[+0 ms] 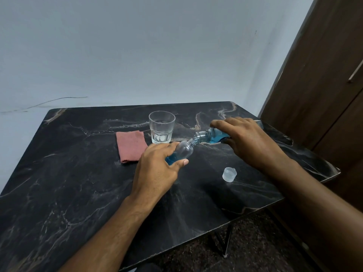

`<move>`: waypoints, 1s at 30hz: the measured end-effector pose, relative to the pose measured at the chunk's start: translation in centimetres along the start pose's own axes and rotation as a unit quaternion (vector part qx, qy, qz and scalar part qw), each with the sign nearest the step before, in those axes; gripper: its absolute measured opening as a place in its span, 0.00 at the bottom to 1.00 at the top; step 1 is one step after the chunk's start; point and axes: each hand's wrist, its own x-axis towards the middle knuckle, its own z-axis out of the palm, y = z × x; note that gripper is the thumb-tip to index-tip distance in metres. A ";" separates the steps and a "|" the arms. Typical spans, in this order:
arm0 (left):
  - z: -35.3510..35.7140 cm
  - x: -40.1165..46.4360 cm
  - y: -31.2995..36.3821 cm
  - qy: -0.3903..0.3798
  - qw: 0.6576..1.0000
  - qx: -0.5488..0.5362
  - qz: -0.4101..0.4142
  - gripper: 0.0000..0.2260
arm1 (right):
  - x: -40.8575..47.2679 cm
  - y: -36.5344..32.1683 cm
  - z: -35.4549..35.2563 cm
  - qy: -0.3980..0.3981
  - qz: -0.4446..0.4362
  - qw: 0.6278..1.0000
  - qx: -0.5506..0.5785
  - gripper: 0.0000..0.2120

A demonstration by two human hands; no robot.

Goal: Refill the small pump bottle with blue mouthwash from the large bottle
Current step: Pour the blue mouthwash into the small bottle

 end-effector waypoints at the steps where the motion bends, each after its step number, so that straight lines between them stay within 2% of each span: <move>1: 0.0 0.0 0.0 0.001 1.000 0.000 0.000 0.23 | 0.0 0.0 0.0 0.000 0.000 1.000 0.000 0.30; 30: -0.1 0.1 0.0 0.008 1.000 -0.004 0.011 0.22 | 0.3 -0.1 -0.2 -0.001 -0.009 1.000 -0.012 0.31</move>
